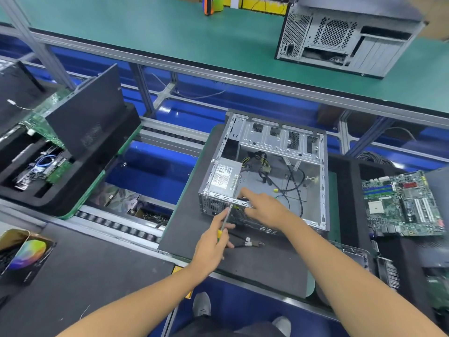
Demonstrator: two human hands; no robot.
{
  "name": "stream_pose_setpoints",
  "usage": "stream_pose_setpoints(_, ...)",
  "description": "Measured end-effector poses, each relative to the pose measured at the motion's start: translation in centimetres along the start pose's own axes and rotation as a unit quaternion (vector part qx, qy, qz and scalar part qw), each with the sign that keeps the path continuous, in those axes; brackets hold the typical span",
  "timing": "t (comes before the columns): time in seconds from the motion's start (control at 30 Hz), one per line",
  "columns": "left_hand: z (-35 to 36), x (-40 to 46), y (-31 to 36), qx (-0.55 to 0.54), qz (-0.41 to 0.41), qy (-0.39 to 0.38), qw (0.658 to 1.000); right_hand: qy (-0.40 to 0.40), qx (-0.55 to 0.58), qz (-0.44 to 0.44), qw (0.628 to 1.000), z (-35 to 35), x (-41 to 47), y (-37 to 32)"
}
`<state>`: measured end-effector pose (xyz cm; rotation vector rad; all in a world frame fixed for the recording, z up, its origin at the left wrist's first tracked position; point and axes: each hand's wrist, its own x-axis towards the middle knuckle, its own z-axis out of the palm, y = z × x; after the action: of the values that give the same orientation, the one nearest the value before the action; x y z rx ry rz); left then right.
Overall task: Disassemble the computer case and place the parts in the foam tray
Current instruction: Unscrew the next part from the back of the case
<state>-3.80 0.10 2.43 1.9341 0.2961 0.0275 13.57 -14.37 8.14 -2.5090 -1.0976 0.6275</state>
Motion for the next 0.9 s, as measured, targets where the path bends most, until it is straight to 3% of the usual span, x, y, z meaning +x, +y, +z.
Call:
stream_pose_setpoints(0.2,0.0,0.3,1.6,0.051,0.009,-0.043,0.998,-0.005,-0.002,0.008,1.0,-0.1,-0.1,-0.2)
stream_pose_setpoints(0.4,0.1,0.8,1.0,0.013,-0.005,-0.023,1.0,-0.004,0.001,0.011,1.0,-0.3,-0.3,-0.5)
stream_pose_setpoints(0.9,0.3,1.7,-0.1,0.054,0.05,-0.014,0.997,-0.002,0.013,0.006,1.0,-0.3,-0.3,-0.5)
